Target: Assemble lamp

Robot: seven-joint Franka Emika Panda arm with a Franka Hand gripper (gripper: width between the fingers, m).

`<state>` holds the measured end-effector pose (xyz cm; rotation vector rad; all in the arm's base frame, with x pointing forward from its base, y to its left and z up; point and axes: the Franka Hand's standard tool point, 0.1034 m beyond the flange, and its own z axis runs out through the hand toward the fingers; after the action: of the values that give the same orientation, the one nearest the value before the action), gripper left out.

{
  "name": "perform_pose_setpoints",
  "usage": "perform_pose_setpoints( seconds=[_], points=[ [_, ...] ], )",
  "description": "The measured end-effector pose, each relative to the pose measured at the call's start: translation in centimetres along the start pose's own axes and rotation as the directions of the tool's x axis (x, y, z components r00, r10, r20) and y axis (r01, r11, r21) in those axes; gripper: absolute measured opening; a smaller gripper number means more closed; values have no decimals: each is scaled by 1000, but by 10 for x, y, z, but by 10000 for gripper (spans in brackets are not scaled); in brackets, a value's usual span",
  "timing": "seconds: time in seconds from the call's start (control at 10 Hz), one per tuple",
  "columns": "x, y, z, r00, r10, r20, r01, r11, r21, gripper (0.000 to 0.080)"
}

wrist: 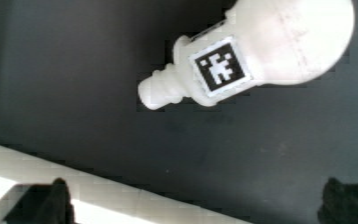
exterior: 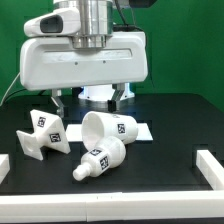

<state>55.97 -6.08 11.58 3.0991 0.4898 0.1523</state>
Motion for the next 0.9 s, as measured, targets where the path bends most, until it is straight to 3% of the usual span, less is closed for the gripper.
perform_pose_setpoints(
  seconds=[0.1, 0.2, 0.4, 0.5, 0.6, 0.9],
  points=[
    [-7, 16, 2, 985, 172, 2, -172, 985, 32, 699],
    [-21, 37, 2, 950, 312, 21, -313, 949, 46, 699],
    [-45, 64, 2, 874, 483, 57, -485, 874, 32, 699],
    [-54, 71, 7, 842, 535, 71, -538, 842, 36, 699],
    [-53, 70, 7, 799, 597, 74, -600, 799, 32, 699],
    [-57, 69, 10, 802, 585, 118, -593, 805, 39, 699]
  ],
)
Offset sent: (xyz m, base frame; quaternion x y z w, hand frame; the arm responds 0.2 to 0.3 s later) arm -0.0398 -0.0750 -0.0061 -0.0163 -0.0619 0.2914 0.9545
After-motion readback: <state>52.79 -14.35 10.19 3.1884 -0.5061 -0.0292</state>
